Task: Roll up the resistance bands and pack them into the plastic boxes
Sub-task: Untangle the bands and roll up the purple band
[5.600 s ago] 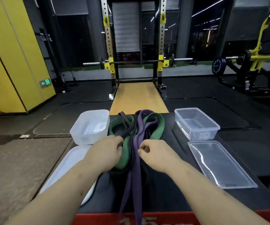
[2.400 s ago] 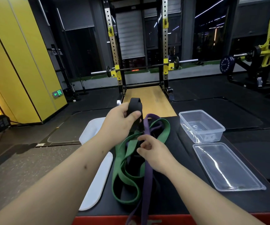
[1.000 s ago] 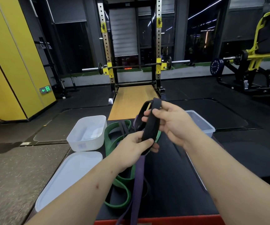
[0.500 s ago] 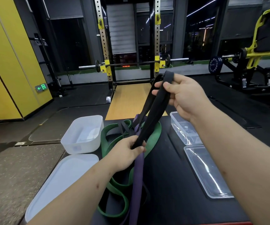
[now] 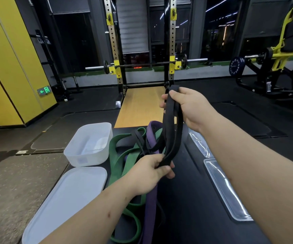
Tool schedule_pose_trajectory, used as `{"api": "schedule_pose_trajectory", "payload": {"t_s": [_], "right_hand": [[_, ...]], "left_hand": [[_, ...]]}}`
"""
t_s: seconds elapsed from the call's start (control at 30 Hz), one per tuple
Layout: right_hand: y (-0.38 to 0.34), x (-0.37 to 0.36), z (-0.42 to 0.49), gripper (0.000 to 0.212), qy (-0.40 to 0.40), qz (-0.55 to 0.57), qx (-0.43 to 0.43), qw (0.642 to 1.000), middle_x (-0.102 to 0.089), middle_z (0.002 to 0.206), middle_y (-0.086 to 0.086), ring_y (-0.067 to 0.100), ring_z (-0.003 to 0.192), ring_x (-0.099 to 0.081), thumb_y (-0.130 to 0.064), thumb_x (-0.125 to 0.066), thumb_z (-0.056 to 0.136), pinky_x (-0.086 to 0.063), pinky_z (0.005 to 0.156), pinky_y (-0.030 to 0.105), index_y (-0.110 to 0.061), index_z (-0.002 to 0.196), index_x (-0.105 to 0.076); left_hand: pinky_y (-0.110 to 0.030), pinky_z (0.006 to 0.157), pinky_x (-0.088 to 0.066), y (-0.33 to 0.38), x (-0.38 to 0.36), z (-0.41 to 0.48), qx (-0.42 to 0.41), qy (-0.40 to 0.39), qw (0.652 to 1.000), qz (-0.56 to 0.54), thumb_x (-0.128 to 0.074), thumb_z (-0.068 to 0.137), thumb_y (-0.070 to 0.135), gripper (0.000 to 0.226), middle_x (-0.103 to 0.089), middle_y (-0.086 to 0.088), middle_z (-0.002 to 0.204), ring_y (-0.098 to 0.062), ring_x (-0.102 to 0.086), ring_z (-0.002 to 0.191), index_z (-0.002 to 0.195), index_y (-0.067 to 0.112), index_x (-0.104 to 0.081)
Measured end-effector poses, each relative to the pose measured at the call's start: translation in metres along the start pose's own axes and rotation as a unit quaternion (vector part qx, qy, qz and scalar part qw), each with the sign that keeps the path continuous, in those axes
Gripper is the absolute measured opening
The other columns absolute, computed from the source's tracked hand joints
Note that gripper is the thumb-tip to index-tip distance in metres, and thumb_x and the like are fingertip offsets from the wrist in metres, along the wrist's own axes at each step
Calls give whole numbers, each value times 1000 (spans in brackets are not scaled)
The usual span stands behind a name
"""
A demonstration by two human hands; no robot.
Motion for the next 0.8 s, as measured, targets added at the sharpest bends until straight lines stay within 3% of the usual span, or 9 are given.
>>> {"api": "schedule_pose_trajectory", "payload": {"t_s": [0.2, 0.3, 0.37, 0.43, 0.53, 0.6, 0.67, 0.73, 0.8], "right_hand": [[25, -3, -13, 51, 13, 46, -122, 991, -77, 110, 17, 30, 100, -77, -57, -55, 101, -61, 92, 48, -8, 112, -65], [41, 4, -25, 71, 16, 139, -173, 975, -75, 111, 24, 38, 102, -75, -67, -46, 100, -60, 92, 49, -2, 125, -60], [48, 9, -34, 80, 2, 185, -182, 966, -73, 104, 23, 32, 77, -75, -67, -38, 102, -62, 76, 38, 5, 134, -55], [53, 10, -44, 80, -30, 194, -193, 961, -65, 72, 16, 20, 45, -58, -63, -27, 106, -49, 49, 23, 9, 125, -58], [64, 16, -54, 54, -44, 186, -193, 962, -47, 45, -2, 14, 35, -46, -46, -25, 111, -42, 41, 21, -7, 101, -60], [70, 18, -56, 32, -55, 190, -171, 965, -39, 44, -7, 10, 38, -41, -31, -31, 112, -42, 44, 23, -18, 101, -58], [77, 19, -60, 27, -84, 192, -142, 967, -46, 52, -7, 10, 49, -48, -23, -36, 110, -48, 57, 27, -23, 94, -58], [82, 18, -65, 30, -115, 192, -108, 969, -65, 78, 6, 22, 77, -62, -16, -40, 104, -56, 80, 38, -15, 98, -69], [86, 18, -71, 35, -158, 165, -76, 971, -69, 112, 23, 36, 107, -64, -9, -46, 89, -52, 101, 42, -3, 108, -75]], "left_hand": [[-25, 90, -54, 34, 4, 7, -51, 8, 994, -101, -50, 104, -1, 15, -73, -16, 91, -19, -70, 87, 112, -6, -62], [-32, 86, -58, 53, 8, 12, -64, 18, 987, -145, -47, 106, -1, 18, -71, -17, 90, -25, -70, 81, 114, -8, -60], [-38, 86, -60, 63, 8, 16, -57, 29, 981, -180, -46, 107, 2, 21, -71, -18, 90, -26, -70, 78, 119, -10, -58], [-49, 90, -56, 71, 5, 18, -51, 34, 971, -233, -46, 108, 7, 24, -70, -16, 91, -28, -67, 79, 122, -10, -56], [-47, 88, -55, 84, 0, 21, -47, 48, 952, -298, -45, 108, 11, 24, -70, -12, 87, -27, -65, 76, 122, -3, -59], [-40, 80, -57, 94, -1, 24, -48, 53, 942, -329, -45, 108, 12, 25, -70, -10, 85, -23, -66, 71, 125, 0, -59], [-35, 73, -59, 101, 1, 30, -35, 73, 927, -365, -46, 108, 14, 28, -71, -9, 84, -20, -67, 69, 130, -1, -56], [-34, 72, -61, 105, 7, 38, -27, 99, 911, -400, -48, 108, 14, 30, -72, -11, 89, -21, -69, 71, 132, -3, -54], [-36, 76, -62, 107, 13, 45, -21, 120, 897, -425, -48, 107, 12, 29, -73, -14, 95, -21, -71, 75, 130, -4, -55]]}}
Point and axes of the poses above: each hand's wrist, its own z-axis towards the middle knuckle, its own x-axis out of the back of the hand, y = z × x, the point moved 6 cm from there along z, towards the middle knuckle
